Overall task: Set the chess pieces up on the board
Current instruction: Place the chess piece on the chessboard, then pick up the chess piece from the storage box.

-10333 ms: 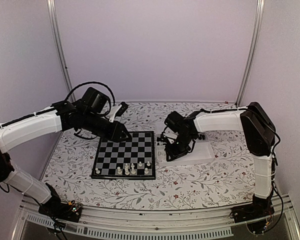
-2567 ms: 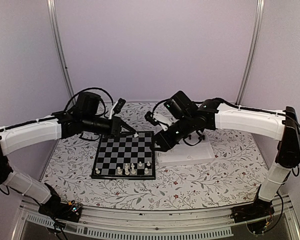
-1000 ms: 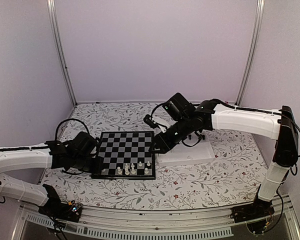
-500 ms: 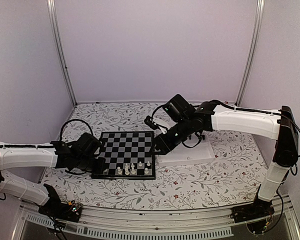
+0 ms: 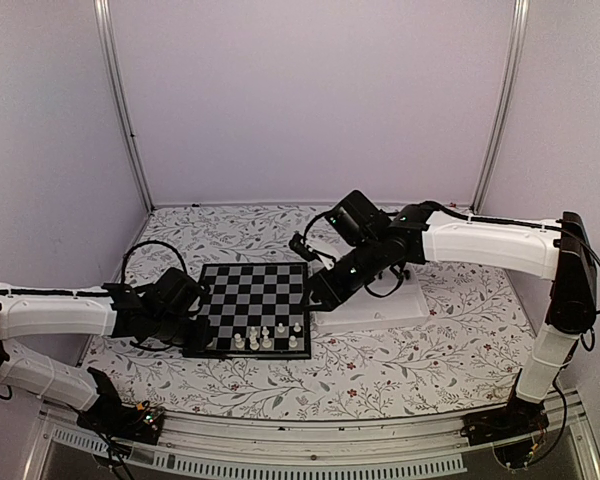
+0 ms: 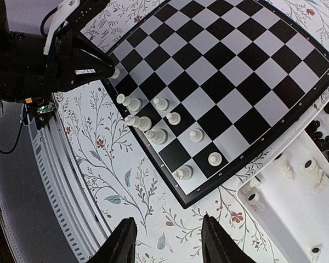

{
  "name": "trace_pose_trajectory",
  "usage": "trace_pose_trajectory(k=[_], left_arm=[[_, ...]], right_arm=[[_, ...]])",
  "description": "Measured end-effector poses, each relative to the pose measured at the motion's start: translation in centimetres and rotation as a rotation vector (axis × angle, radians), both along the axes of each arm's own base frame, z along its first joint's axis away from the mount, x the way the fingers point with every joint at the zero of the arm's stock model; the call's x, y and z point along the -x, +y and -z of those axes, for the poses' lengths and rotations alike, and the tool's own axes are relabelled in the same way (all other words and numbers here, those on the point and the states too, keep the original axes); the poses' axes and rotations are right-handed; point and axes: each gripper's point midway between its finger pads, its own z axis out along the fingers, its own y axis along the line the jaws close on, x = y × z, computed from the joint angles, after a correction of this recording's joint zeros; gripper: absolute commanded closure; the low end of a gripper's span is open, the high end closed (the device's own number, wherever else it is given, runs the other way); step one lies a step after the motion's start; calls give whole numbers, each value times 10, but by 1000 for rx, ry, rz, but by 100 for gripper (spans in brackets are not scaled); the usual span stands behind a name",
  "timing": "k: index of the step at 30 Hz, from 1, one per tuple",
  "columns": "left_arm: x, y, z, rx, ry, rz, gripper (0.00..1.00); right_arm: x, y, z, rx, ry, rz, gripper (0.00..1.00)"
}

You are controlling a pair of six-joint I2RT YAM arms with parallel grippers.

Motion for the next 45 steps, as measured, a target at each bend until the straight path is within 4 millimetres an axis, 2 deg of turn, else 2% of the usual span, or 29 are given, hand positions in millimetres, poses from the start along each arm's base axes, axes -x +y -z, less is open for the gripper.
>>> trace_pose_trajectory(k=[6,9,12,13,18,22,26,29,32,35,38,41,45], left_arm=[[0,0,-2,-7,4,9,67],[-4,-5,-14,-2,-7,19,65],[-15,-15,-43,34,-57,26,64],[-21,-20,-59,56,-88,30,64],[-42,-41,-125,150,-217,58,63],[-49,-58,-150,197,-251,108,63],[-49,-77,-162,257,-246,177,64],[-48,-90,-169,301,-237,225,64],[-49,-100,-174,327,-231,255,64],[-48,-104,-174,339,-222,272,64],[-46,-105,-175,346,-215,280,64],[-44,-107,-175,355,-208,285,64],[-44,-107,-175,362,-202,283,64]], right_arm=[[0,0,0,0,0,0,57],[-2,-1,0,1,-1,6,57],[-16,-9,-1,9,-14,49,59],[-21,-13,-3,8,-17,66,60],[-61,-56,-10,29,-28,224,67],[-74,-77,5,102,-26,266,74],[-70,-76,40,189,5,227,75],[-65,-79,81,275,62,203,75],[-64,-81,105,327,98,198,75],[-71,-77,112,343,103,213,70],[-84,-67,107,322,94,243,67],[-96,-54,101,290,87,271,66],[-103,-45,105,274,102,294,66]])
